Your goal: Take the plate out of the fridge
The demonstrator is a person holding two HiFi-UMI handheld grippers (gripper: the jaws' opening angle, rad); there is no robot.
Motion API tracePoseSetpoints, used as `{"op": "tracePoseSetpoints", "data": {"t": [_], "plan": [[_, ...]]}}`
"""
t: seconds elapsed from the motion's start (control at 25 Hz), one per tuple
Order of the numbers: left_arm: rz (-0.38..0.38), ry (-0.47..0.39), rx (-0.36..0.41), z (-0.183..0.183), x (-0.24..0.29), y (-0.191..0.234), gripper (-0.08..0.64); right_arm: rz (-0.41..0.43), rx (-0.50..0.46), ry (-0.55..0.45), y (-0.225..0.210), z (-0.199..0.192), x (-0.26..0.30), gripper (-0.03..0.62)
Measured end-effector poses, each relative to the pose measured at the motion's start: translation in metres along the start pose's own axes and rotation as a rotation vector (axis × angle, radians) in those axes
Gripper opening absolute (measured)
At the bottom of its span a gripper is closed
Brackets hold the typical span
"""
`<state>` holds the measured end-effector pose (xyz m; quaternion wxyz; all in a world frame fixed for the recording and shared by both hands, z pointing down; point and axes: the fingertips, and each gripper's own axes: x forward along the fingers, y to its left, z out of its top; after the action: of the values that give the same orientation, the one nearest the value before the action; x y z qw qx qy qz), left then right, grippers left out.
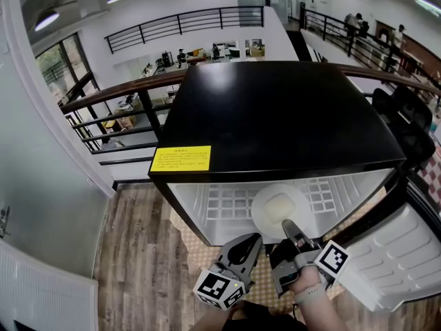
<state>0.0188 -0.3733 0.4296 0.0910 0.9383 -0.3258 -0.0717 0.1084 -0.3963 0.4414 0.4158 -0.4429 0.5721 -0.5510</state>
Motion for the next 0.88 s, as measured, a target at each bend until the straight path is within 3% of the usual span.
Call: {"op": "tracePoseSetpoints", "data": {"t": [0.88], "plan": [[0.002,-0.004,-0.008,0.001,-0.023,-0.012,0.018,0.038,0.013,0.003,0.004,-0.019,-0.027,0.054]]}}
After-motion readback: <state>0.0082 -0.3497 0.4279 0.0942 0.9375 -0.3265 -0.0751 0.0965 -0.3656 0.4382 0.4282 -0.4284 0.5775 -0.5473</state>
